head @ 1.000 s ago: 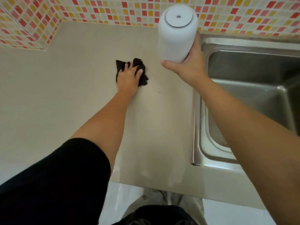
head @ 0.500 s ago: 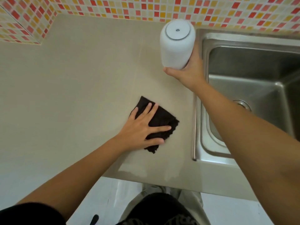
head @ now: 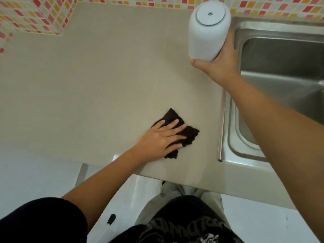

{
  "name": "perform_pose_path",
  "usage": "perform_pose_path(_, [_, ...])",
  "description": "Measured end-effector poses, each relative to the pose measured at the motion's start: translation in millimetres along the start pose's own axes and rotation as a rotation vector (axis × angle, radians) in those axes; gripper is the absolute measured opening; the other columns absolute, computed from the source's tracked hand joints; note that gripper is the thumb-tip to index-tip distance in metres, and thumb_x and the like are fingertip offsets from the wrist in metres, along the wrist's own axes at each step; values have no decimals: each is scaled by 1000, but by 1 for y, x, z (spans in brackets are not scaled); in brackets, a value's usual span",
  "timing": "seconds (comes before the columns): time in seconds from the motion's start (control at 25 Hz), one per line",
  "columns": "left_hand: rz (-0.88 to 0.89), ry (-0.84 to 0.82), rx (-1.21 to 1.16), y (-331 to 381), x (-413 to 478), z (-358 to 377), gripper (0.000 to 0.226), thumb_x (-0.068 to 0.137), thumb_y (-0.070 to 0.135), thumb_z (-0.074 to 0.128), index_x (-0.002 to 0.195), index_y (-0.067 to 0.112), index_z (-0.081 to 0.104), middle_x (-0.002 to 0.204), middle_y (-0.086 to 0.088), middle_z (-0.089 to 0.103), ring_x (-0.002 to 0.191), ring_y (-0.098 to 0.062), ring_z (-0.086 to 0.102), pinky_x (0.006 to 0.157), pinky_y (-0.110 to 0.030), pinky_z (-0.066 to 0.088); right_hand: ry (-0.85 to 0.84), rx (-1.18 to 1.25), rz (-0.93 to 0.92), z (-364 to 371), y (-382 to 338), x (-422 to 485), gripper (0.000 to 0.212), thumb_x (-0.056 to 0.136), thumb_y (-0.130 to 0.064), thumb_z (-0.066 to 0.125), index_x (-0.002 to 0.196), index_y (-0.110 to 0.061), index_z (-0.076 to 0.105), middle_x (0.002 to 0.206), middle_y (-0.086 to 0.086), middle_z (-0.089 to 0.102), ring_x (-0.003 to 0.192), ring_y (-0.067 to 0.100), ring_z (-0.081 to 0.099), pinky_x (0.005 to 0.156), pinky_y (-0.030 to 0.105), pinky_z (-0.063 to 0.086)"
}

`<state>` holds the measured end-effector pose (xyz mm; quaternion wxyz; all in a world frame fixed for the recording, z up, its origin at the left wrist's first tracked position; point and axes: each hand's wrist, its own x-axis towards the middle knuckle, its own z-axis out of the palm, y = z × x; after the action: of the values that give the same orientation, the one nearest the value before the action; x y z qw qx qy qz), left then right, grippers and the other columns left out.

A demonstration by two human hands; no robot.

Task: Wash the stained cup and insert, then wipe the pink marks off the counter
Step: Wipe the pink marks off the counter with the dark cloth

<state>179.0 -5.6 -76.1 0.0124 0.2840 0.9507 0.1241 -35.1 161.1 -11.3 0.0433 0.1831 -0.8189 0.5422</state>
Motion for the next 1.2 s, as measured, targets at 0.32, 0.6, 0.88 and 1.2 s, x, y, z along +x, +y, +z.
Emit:
perform_pose_path(0.32, [-35, 98, -21, 41, 31, 15, 36, 91, 38, 43, 107, 20, 70, 127, -4, 62, 121, -25, 55, 101, -38, 35, 32, 16, -4, 15, -8, 1, 96, 62, -31, 83, 138, -11, 29, 118, -21, 46, 112, 5, 48, 86, 7, 41])
perform_pose_path(0.6, [-565, 169, 20, -120, -94, -43, 57, 95, 49, 28, 121, 10, 60, 137, -15, 51, 134, -27, 38, 106, -41, 29, 37, 88, 47, 18, -8, 5, 94, 63, -22, 84, 137, -10, 27, 115, -23, 46, 106, -16, 47, 83, 5, 40])
perform_pose_path(0.88, [-189, 109, 0, -44, 29, -13, 43, 91, 41, 40, 114, 15, 67, 131, -8, 58, 126, -30, 49, 103, -38, 32, 17, 106, 22, 29, -10, 11, 95, 64, -23, 83, 138, -4, 27, 119, -14, 45, 109, -4, 46, 83, 3, 40])
perform_pose_path(1.2, [-459, 154, -94, -150, 6, -49, 46, 94, 42, 40, 126, 14, 57, 142, -8, 46, 138, -24, 33, 111, -42, 28, 27, 87, 27, 12, -12, 30, 99, 61, -28, 85, 139, -9, 28, 118, -22, 46, 110, -2, 50, 85, 9, 43])
